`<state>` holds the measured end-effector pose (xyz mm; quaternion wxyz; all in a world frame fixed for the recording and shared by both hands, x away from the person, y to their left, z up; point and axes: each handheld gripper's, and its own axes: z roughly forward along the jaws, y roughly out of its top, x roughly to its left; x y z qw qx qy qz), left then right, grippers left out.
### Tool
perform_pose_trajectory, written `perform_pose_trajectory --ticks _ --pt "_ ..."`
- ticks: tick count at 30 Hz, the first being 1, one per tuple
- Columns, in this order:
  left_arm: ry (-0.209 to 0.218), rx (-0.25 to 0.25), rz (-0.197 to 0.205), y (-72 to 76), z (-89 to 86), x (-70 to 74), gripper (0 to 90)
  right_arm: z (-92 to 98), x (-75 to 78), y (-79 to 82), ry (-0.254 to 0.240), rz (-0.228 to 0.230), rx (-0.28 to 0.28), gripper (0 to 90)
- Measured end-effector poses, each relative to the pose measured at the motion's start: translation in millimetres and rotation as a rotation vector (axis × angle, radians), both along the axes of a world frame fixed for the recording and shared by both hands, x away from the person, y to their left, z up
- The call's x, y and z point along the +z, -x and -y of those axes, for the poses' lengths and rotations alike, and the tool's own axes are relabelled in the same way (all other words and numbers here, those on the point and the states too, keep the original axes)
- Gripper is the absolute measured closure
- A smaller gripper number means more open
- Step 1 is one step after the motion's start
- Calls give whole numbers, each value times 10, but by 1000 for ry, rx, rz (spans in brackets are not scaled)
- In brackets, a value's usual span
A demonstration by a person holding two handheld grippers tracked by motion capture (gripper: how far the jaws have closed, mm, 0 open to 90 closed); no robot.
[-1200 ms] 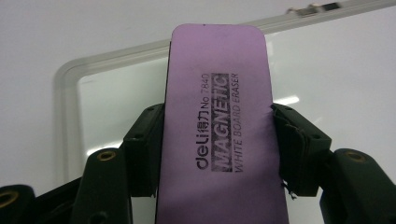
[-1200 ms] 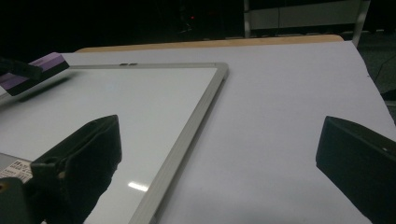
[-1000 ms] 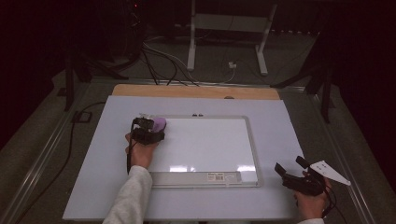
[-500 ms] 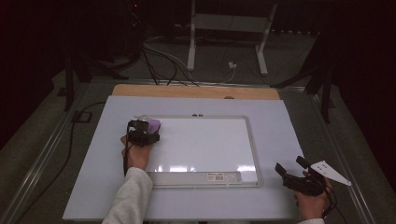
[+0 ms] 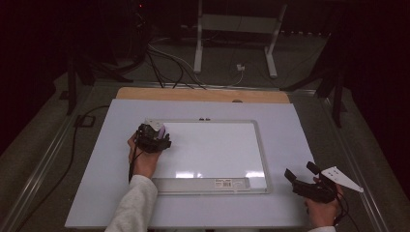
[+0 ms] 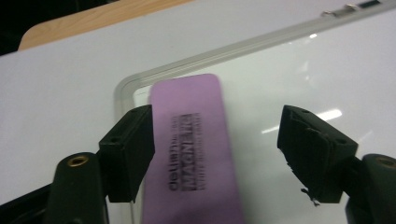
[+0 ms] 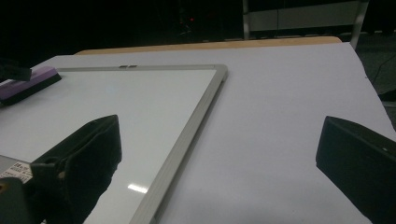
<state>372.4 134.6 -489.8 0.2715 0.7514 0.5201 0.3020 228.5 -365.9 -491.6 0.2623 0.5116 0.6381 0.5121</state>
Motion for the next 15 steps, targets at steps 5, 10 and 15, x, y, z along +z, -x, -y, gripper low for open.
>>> perform_pose_trajectory --ticks 5,10,15 --pt "-17 2 -50 -38 -6 -72 352 5 1 2 -2 1 -1 8" --pt "-13 -7 -66 -55 -23 -54 359 5 -1 -1 -2 -1 1 8" --pt "1 -2 -71 -71 -49 -45 373 3 1 1 -3 1 0 8"
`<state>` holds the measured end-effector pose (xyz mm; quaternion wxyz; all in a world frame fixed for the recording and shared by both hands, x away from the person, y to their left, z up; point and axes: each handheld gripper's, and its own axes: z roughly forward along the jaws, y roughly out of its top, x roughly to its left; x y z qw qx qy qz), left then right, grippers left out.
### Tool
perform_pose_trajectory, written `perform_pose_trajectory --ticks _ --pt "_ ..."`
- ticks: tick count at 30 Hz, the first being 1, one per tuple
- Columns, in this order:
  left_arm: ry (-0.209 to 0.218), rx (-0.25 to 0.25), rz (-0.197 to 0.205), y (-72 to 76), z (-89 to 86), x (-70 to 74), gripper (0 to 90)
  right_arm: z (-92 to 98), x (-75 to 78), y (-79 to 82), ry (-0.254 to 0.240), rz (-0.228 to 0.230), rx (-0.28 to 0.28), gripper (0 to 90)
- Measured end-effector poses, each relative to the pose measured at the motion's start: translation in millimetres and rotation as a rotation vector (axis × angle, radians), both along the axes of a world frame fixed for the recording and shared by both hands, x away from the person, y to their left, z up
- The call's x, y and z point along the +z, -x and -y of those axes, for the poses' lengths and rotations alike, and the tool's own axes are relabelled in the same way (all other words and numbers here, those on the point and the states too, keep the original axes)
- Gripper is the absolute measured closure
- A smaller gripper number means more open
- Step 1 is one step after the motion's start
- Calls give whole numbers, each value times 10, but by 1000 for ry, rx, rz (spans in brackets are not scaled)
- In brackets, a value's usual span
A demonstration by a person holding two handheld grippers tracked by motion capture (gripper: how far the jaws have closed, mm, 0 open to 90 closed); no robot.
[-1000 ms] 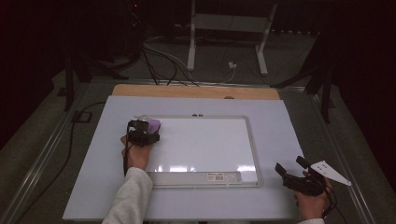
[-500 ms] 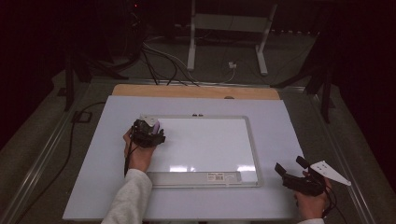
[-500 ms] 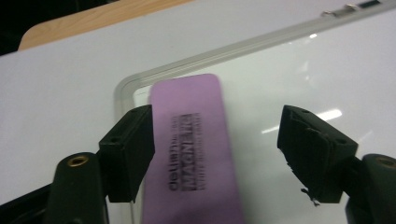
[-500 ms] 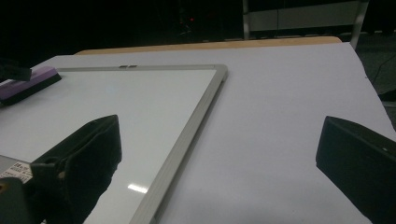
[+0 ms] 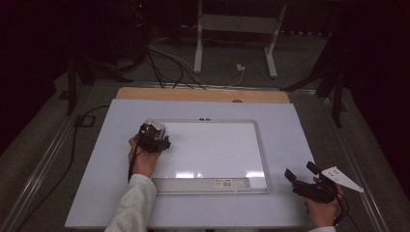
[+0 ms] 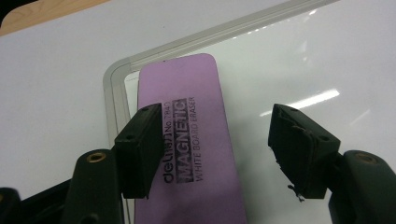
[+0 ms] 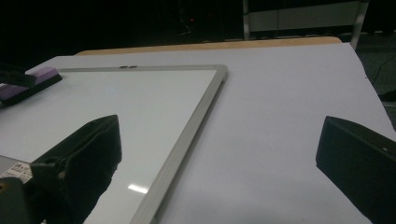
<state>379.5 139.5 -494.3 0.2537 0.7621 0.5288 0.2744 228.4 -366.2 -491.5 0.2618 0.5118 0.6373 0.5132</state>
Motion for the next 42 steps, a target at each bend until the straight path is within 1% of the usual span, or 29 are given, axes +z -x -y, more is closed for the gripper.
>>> perform_pose_trajectory --ticks 17,19,20,22,23,25,28,33,35,37,39,42 --pt "36 7 -3 -30 -67 14 423 -4 -2 -1 1 -2 2 8" --pt "30 10 -3 -26 -60 18 423 -3 -2 -2 1 -2 2 8" --pt "18 9 -1 -21 -51 18 421 -2 -2 -2 1 -2 1 8" --pt "-26 9 10 -7 -30 7 403 -1 -3 -3 1 -2 1 8" --pt "-40 12 12 -3 -31 0 395 0 -4 -4 2 -3 1 8" --pt "-48 20 16 -2 -43 -13 387 -1 -7 -8 3 -3 2 8" --pt "-53 26 15 -10 -65 -12 395 -5 -6 -8 4 -2 4 8" --pt "-44 42 6 -31 -124 -5 410 -6 -5 -7 3 -2 3 8" --pt "-39 43 4 -31 -138 -1 424 -6 -6 -7 3 -2 4 8" --pt "-44 40 3 -33 -136 1 433 -6 -6 -7 4 -2 4 8" --pt "-51 39 1 -37 -132 2 435 -6 -5 -6 3 -2 3 8" --pt "-47 37 -4 -45 -140 7 435 -4 -4 -6 2 -2 3 8"
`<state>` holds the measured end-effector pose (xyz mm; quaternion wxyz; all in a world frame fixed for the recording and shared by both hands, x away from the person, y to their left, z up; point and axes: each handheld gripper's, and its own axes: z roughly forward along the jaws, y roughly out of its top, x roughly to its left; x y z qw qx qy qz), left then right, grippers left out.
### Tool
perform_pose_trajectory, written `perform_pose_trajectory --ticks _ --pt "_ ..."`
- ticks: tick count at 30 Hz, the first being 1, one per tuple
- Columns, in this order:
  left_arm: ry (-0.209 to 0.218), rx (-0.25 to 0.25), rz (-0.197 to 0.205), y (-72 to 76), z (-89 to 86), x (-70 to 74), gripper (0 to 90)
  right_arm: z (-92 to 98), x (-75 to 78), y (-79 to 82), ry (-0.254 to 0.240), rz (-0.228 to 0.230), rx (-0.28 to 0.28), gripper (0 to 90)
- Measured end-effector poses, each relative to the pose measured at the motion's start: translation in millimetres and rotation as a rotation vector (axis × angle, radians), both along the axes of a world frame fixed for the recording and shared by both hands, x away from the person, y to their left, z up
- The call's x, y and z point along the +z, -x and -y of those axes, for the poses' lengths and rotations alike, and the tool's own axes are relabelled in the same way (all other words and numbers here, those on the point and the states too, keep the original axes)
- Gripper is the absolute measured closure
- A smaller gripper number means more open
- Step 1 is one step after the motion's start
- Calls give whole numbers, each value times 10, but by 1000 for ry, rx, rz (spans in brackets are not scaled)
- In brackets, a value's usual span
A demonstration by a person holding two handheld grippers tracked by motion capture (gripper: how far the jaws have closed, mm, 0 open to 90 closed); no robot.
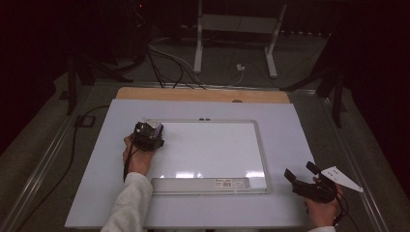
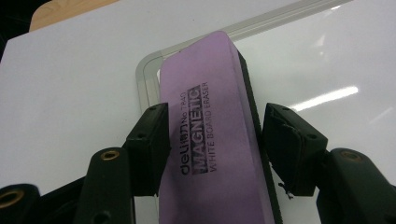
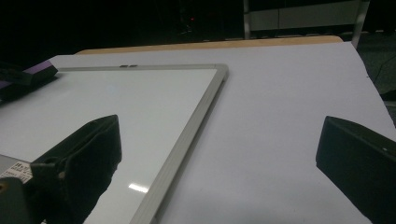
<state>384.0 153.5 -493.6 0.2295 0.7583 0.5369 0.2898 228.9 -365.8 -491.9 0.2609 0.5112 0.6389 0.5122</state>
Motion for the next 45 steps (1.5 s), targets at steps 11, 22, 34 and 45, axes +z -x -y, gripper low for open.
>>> perform_pose_trajectory --ticks 11,22,34,45 --pt "56 33 -8 -5 -126 -4 478 5 0 -1 -1 0 -1 8" --pt "84 68 33 17 -139 54 637 6 2 1 -3 0 -1 8" --pt "148 112 54 1 -134 75 639 7 1 0 -4 0 -1 8" --pt "232 183 33 -32 -166 39 639 8 2 0 -5 0 -2 8"
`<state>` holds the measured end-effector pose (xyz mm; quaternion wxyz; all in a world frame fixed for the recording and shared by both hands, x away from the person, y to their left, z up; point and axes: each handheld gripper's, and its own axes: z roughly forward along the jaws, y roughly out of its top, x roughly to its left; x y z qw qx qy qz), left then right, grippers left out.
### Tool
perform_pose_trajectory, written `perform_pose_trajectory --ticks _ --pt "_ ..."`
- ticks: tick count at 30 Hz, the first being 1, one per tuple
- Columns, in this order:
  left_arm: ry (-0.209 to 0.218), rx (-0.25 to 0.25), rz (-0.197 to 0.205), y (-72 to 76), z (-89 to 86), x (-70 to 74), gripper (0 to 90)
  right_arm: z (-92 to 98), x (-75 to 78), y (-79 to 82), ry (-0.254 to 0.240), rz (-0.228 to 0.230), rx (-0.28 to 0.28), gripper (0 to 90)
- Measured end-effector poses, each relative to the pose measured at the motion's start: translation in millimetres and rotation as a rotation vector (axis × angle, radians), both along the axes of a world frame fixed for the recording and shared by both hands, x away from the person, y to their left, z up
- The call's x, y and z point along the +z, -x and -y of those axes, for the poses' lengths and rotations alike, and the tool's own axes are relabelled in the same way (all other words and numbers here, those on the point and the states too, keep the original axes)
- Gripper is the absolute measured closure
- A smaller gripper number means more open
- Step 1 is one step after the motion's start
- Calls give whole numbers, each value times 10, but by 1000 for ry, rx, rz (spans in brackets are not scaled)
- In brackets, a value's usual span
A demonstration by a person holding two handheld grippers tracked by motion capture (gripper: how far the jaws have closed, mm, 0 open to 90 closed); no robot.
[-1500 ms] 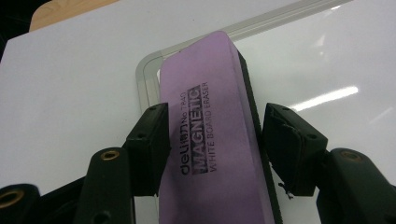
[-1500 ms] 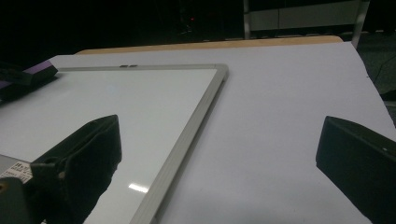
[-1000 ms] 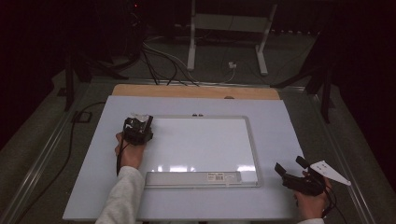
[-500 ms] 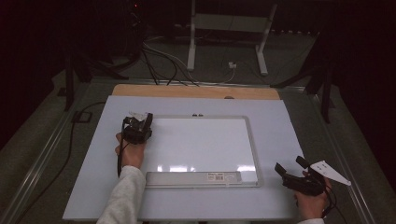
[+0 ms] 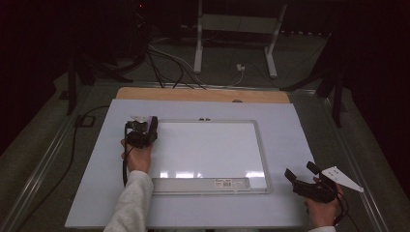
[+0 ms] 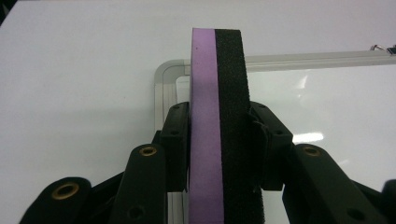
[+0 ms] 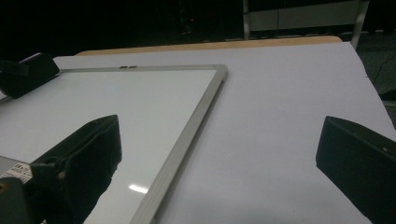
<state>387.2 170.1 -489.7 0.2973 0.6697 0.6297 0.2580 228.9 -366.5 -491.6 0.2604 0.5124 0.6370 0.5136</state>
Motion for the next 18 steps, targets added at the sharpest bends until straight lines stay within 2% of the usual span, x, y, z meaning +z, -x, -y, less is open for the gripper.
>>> perform_pose_trajectory --ticks 6,11,15,18 --pt "33 20 -8 158 -27 22 639 0 -1 -1 -1 0 0 8" --pt "17 13 -11 383 -24 59 640 -6 -7 -5 4 -1 3 8" --pt "25 -5 -7 576 -4 67 639 -12 -4 -3 4 0 3 8" --pt "38 -1 -4 728 13 51 639 -15 -5 -1 2 -2 2 8"
